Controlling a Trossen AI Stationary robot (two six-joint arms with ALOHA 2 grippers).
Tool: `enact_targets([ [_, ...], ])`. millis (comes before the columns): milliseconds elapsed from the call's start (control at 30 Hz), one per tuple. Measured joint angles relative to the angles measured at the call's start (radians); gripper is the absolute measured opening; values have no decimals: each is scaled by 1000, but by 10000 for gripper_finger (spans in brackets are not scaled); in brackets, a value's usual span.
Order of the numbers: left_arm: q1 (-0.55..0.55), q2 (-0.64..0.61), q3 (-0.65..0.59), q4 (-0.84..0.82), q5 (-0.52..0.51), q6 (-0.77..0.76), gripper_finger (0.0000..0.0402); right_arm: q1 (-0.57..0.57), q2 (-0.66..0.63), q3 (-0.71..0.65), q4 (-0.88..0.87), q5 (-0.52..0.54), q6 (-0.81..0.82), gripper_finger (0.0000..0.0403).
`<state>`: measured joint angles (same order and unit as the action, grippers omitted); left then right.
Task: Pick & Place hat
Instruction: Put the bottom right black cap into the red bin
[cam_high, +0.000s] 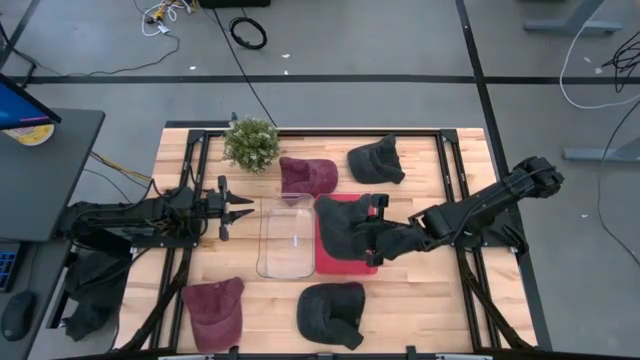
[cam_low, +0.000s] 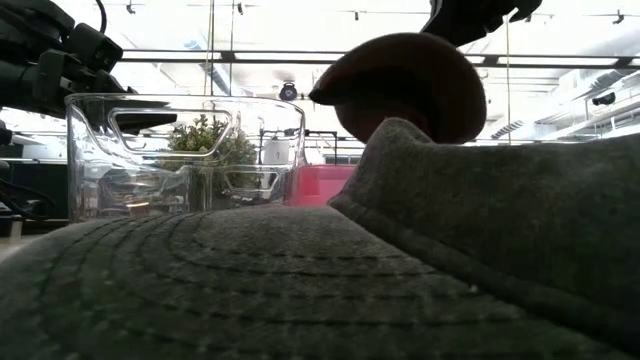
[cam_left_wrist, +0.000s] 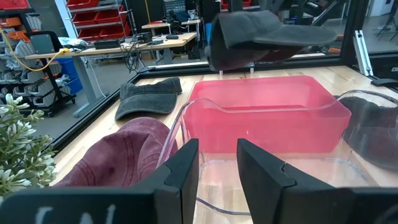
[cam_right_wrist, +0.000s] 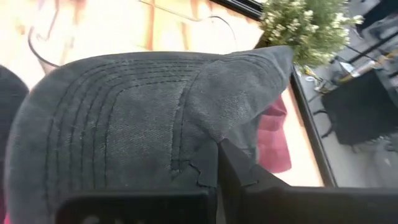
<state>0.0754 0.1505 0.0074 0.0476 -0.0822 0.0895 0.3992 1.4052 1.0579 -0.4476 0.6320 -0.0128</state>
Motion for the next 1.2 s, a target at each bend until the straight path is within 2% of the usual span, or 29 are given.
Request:
enact_targets([
  [167, 0, 0, 0, 0, 0, 0, 115, -12, 0, 0, 25, -38, -26, 2],
  [500, 0, 0, 0, 0, 0, 0, 115, -18, 0, 0, 17, -40, -22, 2],
  [933, 0, 0, 0, 0, 0, 0, 115, -17, 0, -1, -41, -40, 57, 2],
  [1200, 0, 0, 0, 0, 0, 0, 115, -17, 0, -1, -52, -40, 57, 29],
])
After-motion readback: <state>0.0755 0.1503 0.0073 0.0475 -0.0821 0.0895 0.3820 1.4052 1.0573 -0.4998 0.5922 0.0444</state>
